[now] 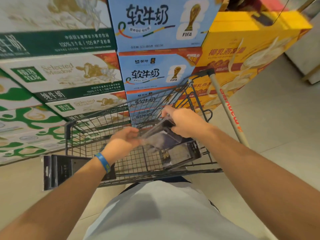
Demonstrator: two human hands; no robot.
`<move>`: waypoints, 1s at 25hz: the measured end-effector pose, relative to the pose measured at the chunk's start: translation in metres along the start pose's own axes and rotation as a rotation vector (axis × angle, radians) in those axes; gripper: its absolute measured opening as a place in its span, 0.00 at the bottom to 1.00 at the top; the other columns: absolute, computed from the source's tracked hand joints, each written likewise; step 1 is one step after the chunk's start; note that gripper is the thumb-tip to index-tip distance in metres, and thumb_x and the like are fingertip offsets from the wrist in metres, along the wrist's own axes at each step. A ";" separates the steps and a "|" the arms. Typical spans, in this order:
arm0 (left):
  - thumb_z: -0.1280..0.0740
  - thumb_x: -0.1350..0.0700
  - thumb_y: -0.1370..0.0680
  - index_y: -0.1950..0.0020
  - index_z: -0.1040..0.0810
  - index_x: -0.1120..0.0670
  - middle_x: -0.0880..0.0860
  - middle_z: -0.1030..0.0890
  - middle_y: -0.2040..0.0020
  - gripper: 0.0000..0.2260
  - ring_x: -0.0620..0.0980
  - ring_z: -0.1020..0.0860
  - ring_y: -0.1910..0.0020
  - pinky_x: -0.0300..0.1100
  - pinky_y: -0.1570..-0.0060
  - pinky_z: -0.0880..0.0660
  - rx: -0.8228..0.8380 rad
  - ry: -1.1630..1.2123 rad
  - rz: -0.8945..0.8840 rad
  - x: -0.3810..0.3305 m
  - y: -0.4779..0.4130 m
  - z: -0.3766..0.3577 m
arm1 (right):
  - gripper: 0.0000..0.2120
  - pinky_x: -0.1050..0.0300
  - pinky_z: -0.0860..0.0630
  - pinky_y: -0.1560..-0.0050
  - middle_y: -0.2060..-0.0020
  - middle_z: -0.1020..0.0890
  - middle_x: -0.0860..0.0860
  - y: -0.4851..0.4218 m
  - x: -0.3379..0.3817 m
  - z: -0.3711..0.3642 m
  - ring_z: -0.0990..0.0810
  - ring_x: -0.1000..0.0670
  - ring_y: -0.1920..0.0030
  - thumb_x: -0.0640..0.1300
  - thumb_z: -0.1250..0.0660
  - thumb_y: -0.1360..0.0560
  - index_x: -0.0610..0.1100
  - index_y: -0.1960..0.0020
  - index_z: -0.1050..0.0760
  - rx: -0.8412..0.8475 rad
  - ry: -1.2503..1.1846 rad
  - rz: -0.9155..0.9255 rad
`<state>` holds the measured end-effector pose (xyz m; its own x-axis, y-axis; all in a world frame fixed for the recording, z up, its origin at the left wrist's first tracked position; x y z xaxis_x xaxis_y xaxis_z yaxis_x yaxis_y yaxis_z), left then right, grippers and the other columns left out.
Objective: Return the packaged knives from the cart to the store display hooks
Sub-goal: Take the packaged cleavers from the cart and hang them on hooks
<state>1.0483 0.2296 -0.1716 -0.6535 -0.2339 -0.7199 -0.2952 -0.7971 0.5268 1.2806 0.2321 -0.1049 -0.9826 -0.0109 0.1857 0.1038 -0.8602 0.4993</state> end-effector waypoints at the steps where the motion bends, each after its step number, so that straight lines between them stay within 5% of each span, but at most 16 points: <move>1: 0.25 0.50 0.26 0.31 0.27 0.48 0.47 0.22 0.36 0.24 0.50 0.22 0.39 0.41 0.44 0.25 0.001 -0.030 -0.049 -0.003 -0.005 0.007 | 0.23 0.50 0.25 0.66 0.61 0.20 0.49 0.002 0.008 0.003 0.20 0.43 0.59 0.36 0.31 0.23 0.53 0.34 0.33 -0.088 -0.013 0.044; 4: 0.22 0.42 0.31 0.23 0.38 0.45 0.49 0.33 0.25 0.41 0.52 0.30 0.30 0.45 0.36 0.30 0.017 -0.212 -0.173 0.001 -0.020 0.027 | 0.16 0.54 0.25 0.58 0.55 0.15 0.52 0.007 0.031 0.018 0.18 0.46 0.54 0.44 0.26 0.24 0.53 0.38 0.24 -0.205 -0.119 0.118; 7: 0.22 0.34 0.39 0.22 0.42 0.41 0.45 0.36 0.24 0.50 0.46 0.34 0.29 0.40 0.39 0.33 0.027 -0.169 -0.222 0.010 -0.020 0.048 | 0.08 0.54 0.21 0.52 0.56 0.14 0.55 0.017 0.059 0.049 0.16 0.51 0.53 0.47 0.24 0.26 0.52 0.48 0.16 -0.235 -0.191 0.257; 10: 0.20 0.37 0.39 0.32 0.31 0.36 0.41 0.30 0.30 0.39 0.41 0.29 0.35 0.42 0.38 0.30 0.057 -0.041 -0.295 0.011 -0.015 0.067 | 0.09 0.48 0.18 0.48 0.55 0.13 0.54 0.024 0.091 0.092 0.15 0.53 0.53 0.45 0.23 0.26 0.49 0.46 0.15 -0.266 -0.325 0.365; 13: 0.20 0.40 0.40 0.45 0.17 0.40 0.43 0.16 0.45 0.24 0.38 0.17 0.50 0.38 0.48 0.20 0.076 0.157 -0.204 0.004 -0.007 0.087 | 0.14 0.47 0.20 0.41 0.49 0.13 0.52 0.026 0.116 0.134 0.15 0.51 0.46 0.44 0.23 0.25 0.45 0.40 0.17 -0.306 -0.332 0.447; 16: 0.23 0.37 0.37 0.57 0.14 0.36 0.40 0.14 0.56 0.11 0.38 0.16 0.57 0.31 0.61 0.21 -0.136 0.211 -0.329 -0.017 0.010 0.109 | 0.19 0.49 0.22 0.38 0.43 0.14 0.53 0.028 0.127 0.170 0.17 0.52 0.42 0.51 0.25 0.24 0.48 0.35 0.19 -0.543 -0.249 0.506; 18: 0.21 0.39 0.35 0.58 0.13 0.45 0.44 0.14 0.60 0.12 0.41 0.16 0.62 0.34 0.65 0.22 -0.312 0.314 -0.419 -0.039 0.022 0.122 | 0.28 0.53 0.28 0.31 0.35 0.19 0.52 0.032 0.125 0.174 0.22 0.50 0.34 0.56 0.26 0.24 0.49 0.28 0.25 -0.870 -0.327 0.428; 20: 0.24 0.33 0.37 0.63 0.17 0.54 0.46 0.17 0.68 0.23 0.43 0.21 0.70 0.41 0.71 0.25 -0.516 0.345 -0.414 -0.054 0.032 0.132 | 0.44 0.57 0.38 0.28 0.24 0.30 0.51 0.038 0.122 0.150 0.33 0.49 0.25 0.62 0.26 0.27 0.50 0.19 0.41 -1.061 -0.541 0.209; 23: 0.24 0.30 0.40 0.57 0.16 0.59 0.57 0.15 0.60 0.32 0.53 0.18 0.62 0.54 0.60 0.19 -0.601 0.677 -0.323 -0.067 0.047 0.141 | 0.60 0.50 0.34 0.25 0.20 0.37 0.54 0.039 0.134 0.082 0.37 0.51 0.22 0.68 0.21 0.36 0.55 0.17 0.53 -0.596 -0.921 0.074; 25: 0.24 0.29 0.41 0.46 0.17 0.58 0.63 0.16 0.49 0.37 0.63 0.17 0.49 0.63 0.46 0.21 -0.532 0.826 -0.267 -0.079 0.058 0.141 | 0.47 0.44 0.24 0.32 0.29 0.23 0.52 0.032 0.141 0.060 0.24 0.49 0.30 0.61 0.19 0.33 0.51 0.21 0.36 -0.337 -1.200 0.143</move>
<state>0.9849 0.2804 -0.0204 0.1339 -0.1628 -0.9775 0.1185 -0.9767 0.1789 1.1543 0.2333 -0.0115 -0.1881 0.2034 0.9609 -0.0212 -0.9789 0.2030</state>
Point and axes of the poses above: each hand's wrist, its own y-axis away from the middle knuckle, its own z-axis out of the back of the hand, x = y × z, the point moved 2 cm from there along -y, towards the middle knuckle
